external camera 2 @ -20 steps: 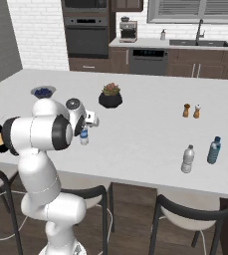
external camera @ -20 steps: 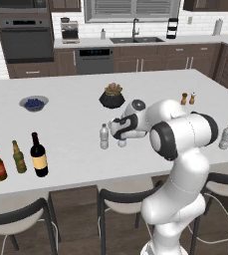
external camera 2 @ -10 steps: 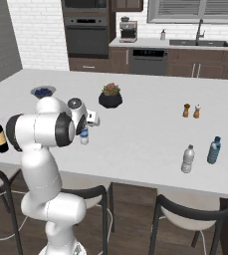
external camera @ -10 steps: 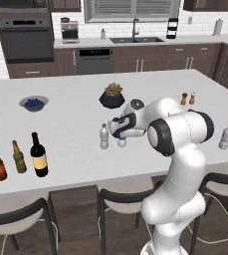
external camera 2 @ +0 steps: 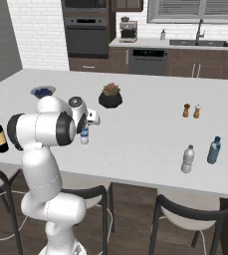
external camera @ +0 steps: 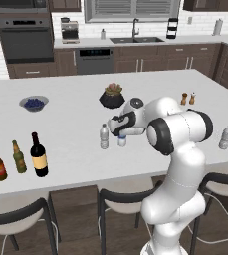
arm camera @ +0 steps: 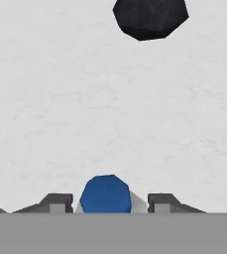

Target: Move the plastic bottles in the middle to the plastics group, and the glass bottles in the middle to the glass group.

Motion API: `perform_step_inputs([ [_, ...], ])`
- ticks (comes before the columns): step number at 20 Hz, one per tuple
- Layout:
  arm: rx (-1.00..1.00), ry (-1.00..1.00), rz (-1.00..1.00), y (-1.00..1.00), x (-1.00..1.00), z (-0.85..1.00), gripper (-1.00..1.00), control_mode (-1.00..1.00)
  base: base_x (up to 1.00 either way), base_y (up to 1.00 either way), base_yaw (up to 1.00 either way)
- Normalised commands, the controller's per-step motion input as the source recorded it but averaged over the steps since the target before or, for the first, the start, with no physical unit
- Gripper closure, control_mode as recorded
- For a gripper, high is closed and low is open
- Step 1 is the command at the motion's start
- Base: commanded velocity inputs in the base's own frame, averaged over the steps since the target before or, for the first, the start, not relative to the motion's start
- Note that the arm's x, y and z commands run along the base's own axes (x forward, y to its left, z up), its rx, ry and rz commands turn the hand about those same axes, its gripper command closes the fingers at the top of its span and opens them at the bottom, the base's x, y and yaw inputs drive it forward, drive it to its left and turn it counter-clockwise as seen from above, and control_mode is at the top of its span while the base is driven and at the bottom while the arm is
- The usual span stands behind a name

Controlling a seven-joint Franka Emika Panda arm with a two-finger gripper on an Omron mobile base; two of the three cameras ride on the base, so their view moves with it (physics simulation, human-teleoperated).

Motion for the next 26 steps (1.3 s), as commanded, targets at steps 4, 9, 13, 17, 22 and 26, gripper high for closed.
perform_step_inputs([
  [4, 0.0, 0.0, -0.04, -0.24, -0.18, 0.01, 1.0, -1.0, 0.0, 0.0, 0.0],
  [9, 0.0, 0.0, -0.13, -0.48, -0.26, 0.02, 1.0, -1.0, 0.0, 0.0, 0.0],
  [13, 0.0, -0.01, -0.21, -0.74, -0.07, 0.0, 1.0, -1.0, 0.0, 0.0, 0.0],
  [17, 0.0, 0.0, -0.22, -0.82, 0.0, 0.02, 1.0, -1.0, 0.0, 0.0, 0.0],
  [22, 0.0, 0.0, -0.26, -0.84, 0.0, 0.04, 1.0, -1.0, 0.0, 0.0, 0.0],
  [26, 0.0, 0.0, -0.28, -0.95, -0.02, 0.0, 1.0, -1.0, 0.0, 0.0, 0.0],
])
